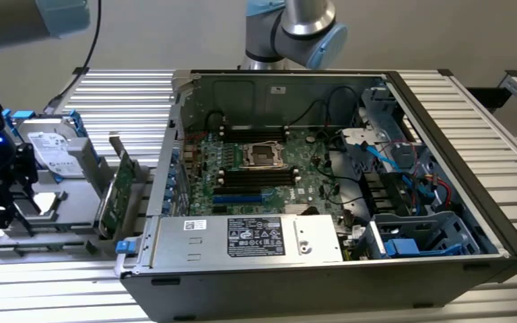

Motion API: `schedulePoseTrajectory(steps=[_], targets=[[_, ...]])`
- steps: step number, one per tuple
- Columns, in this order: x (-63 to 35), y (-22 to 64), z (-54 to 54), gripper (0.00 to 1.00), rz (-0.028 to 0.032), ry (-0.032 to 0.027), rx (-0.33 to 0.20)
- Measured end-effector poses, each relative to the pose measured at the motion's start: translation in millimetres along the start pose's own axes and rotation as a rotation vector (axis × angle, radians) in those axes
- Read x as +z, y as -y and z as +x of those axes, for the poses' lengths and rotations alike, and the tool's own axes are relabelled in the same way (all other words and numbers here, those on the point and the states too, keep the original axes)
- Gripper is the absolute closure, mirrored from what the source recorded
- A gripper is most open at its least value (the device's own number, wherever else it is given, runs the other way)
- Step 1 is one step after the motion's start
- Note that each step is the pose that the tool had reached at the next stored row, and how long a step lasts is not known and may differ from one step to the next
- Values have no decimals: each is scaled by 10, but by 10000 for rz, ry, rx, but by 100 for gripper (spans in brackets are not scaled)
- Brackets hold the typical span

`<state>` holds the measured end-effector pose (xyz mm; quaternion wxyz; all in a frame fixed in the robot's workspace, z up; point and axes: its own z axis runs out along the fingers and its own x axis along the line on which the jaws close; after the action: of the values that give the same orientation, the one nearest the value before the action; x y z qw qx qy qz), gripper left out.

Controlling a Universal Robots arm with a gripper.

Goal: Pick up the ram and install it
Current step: 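Pick up the ram and move it above insertion slot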

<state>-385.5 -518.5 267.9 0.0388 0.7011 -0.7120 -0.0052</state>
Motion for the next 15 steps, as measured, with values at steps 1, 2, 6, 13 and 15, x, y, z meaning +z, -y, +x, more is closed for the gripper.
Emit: schedulePoseTrajectory(steps=[1, 2, 6, 13, 15], targets=[[18, 1, -1, 64, 2, -1, -23], [37, 2, -2, 64, 4, -2, -51], [109, 7, -5, 64, 10, -12, -202], [236, 15, -12, 64, 19, -23, -382], [271, 17, -13, 64, 21, -26, -423]])
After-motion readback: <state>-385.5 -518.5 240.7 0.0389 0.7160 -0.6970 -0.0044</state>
